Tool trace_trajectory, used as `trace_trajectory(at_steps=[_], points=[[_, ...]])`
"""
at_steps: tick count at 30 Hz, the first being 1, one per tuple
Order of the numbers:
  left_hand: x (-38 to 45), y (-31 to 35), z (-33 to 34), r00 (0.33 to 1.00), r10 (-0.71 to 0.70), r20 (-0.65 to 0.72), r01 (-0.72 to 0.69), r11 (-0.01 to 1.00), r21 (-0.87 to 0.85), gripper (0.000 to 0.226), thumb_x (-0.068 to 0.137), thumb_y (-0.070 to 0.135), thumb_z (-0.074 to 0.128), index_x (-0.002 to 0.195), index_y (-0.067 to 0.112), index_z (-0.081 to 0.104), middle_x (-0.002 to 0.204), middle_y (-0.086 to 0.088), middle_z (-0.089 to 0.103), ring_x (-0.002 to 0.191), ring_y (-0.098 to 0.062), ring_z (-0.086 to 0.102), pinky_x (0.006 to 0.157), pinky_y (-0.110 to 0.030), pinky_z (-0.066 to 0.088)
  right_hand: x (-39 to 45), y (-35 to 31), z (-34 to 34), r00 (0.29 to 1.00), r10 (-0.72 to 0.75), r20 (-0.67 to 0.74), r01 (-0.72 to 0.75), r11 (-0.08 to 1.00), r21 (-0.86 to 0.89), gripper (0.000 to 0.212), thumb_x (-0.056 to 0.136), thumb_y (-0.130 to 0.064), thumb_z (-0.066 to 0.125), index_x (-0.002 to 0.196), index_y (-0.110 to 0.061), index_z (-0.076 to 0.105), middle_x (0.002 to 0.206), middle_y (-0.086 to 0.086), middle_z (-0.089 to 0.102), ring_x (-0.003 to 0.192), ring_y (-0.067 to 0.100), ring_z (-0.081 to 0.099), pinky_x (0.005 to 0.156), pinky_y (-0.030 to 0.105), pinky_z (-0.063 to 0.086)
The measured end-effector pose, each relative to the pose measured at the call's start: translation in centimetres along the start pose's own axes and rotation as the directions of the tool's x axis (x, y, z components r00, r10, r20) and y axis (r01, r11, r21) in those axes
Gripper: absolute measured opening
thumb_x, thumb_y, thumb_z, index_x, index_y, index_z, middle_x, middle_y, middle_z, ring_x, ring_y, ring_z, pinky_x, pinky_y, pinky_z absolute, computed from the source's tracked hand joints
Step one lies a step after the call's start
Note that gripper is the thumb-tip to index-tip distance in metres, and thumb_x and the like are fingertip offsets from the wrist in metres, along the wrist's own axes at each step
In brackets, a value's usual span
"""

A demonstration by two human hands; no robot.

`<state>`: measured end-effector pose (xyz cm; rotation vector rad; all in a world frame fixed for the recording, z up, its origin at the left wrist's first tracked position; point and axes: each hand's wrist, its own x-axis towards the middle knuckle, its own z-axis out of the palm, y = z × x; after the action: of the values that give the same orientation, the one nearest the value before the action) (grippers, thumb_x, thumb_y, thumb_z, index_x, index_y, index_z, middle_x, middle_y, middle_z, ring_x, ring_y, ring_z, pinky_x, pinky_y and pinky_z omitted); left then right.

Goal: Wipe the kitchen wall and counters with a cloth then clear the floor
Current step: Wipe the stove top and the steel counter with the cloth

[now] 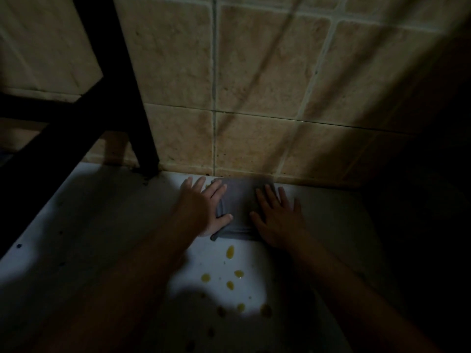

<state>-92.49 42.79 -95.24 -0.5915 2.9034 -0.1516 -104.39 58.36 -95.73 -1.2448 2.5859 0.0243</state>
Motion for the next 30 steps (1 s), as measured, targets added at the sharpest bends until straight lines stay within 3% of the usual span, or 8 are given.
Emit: trace_trajectory(at_steps=[7,9,13,17,21,26,30], points=[[-1.7,-2.5,0.6,0.999,-0.022,-0.027,0.021,0.999,-0.039,0.082,0.088,0.065,0.034,0.150,0.018,0.010,0.159,-0.001,0.007,0.145,-0.026,0.005,0.113,-0.051,0.002,-0.3,-2.5,0.2,0.992,-0.125,0.010,0.125,0.992,-0.012,0.066,0.096,-0.056,0.023,0.151,-0.030,-0.002,0.159,0.000,-0.012,0.146,0.023,-0.015,0.113,0.055,-0.006],[-1.9,-1.7,0.4,0.999,-0.014,-0.049,0.011,0.999,-0.047,0.083,0.087,0.066,0.026,0.150,0.015,0.010,0.159,-0.003,0.007,0.145,-0.026,0.006,0.113,-0.051,0.004,-0.2,-1.8,0.1,0.986,-0.164,-0.006,0.164,0.985,-0.056,0.070,0.093,-0.062,0.023,0.151,-0.033,-0.003,0.159,-0.001,-0.015,0.146,0.024,-0.014,0.113,0.055,-0.005],[-2.2,-0.6,1.5,0.999,0.003,-0.035,-0.006,0.995,-0.097,0.102,0.062,0.071,-0.006,0.151,0.021,0.004,0.159,-0.001,0.004,0.145,-0.028,0.004,0.113,-0.051,0.002,-0.1,-0.4,0.5,0.986,-0.164,-0.002,0.163,0.982,-0.100,0.088,0.069,-0.078,0.000,0.148,-0.039,-0.008,0.159,-0.004,-0.013,0.146,0.024,-0.012,0.114,0.053,-0.006],[-1.4,-1.2,2.1,0.999,-0.033,-0.034,0.030,0.995,-0.093,0.104,0.060,0.073,-0.009,0.151,0.025,0.004,0.159,0.002,0.001,0.145,-0.030,0.002,0.113,-0.052,0.000,0.8,-0.6,0.7,0.986,-0.169,-0.004,0.168,0.982,-0.082,0.074,0.087,-0.072,0.019,0.147,-0.041,-0.009,0.159,-0.002,-0.014,0.146,0.024,-0.013,0.113,0.053,-0.007],[-0.4,-1.7,1.9,0.996,-0.052,-0.067,0.045,0.993,-0.111,0.102,0.063,0.074,-0.004,0.150,0.024,0.011,0.159,0.001,0.008,0.144,-0.031,0.007,0.112,-0.053,0.004,2.0,-0.9,0.6,0.984,-0.178,-0.019,0.176,0.982,-0.070,0.071,0.090,-0.067,0.023,0.148,-0.040,-0.007,0.159,-0.001,-0.015,0.145,0.022,-0.015,0.113,0.054,-0.008],[-0.1,-3.2,1.8,0.997,-0.075,0.015,0.076,0.986,-0.150,0.077,0.089,0.065,0.030,0.150,0.027,0.003,0.159,0.006,-0.001,0.145,-0.030,-0.002,0.113,-0.053,0.001,2.8,-2.4,0.5,0.979,-0.199,-0.035,0.197,0.979,-0.053,0.069,0.092,-0.063,0.025,0.150,-0.037,-0.004,0.159,-0.003,-0.011,0.146,0.024,-0.014,0.113,0.055,-0.005],[-0.8,-5.2,1.8,0.991,-0.121,0.061,0.125,0.990,-0.071,0.076,0.090,0.065,0.026,0.150,0.027,-0.003,0.159,0.003,-0.006,0.145,-0.030,0.000,0.114,-0.051,-0.007,3.0,-5.1,0.2,0.969,-0.245,-0.022,0.245,0.969,-0.027,0.065,0.095,-0.057,0.024,0.150,-0.036,-0.002,0.160,-0.003,-0.009,0.145,0.025,-0.017,0.113,0.054,-0.002]])
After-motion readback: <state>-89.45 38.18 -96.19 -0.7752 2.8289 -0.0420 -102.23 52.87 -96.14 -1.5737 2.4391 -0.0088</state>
